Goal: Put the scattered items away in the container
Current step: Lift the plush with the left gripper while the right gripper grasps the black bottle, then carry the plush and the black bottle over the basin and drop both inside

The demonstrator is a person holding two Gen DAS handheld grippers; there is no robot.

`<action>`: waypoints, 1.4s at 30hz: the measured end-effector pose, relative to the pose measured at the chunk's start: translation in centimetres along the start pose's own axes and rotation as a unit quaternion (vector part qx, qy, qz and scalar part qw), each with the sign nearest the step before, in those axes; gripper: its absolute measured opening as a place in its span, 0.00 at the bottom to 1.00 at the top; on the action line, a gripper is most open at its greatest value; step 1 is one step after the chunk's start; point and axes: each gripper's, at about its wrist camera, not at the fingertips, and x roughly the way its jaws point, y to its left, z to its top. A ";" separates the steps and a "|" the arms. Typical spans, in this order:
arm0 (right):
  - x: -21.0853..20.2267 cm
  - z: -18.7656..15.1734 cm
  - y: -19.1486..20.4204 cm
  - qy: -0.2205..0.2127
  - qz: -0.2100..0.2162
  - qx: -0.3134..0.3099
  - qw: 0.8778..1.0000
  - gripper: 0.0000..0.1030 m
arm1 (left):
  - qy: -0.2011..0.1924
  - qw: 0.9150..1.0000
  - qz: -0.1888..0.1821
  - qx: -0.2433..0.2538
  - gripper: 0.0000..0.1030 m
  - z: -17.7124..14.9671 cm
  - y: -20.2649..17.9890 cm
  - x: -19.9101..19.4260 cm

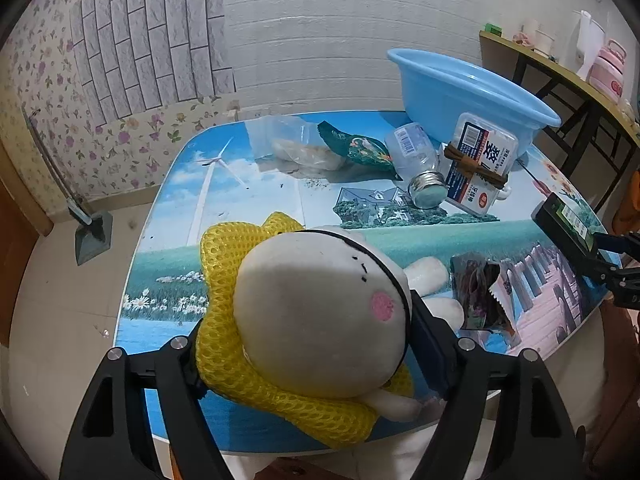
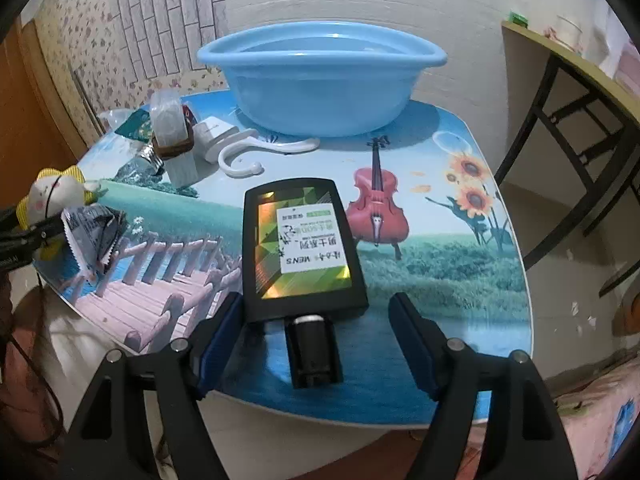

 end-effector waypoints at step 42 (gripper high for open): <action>-5.3 3.5 0.2 -0.120 0.056 0.020 0.991 0.60 | -0.104 0.994 -0.033 0.010 0.71 6.1 -3.0 -5.6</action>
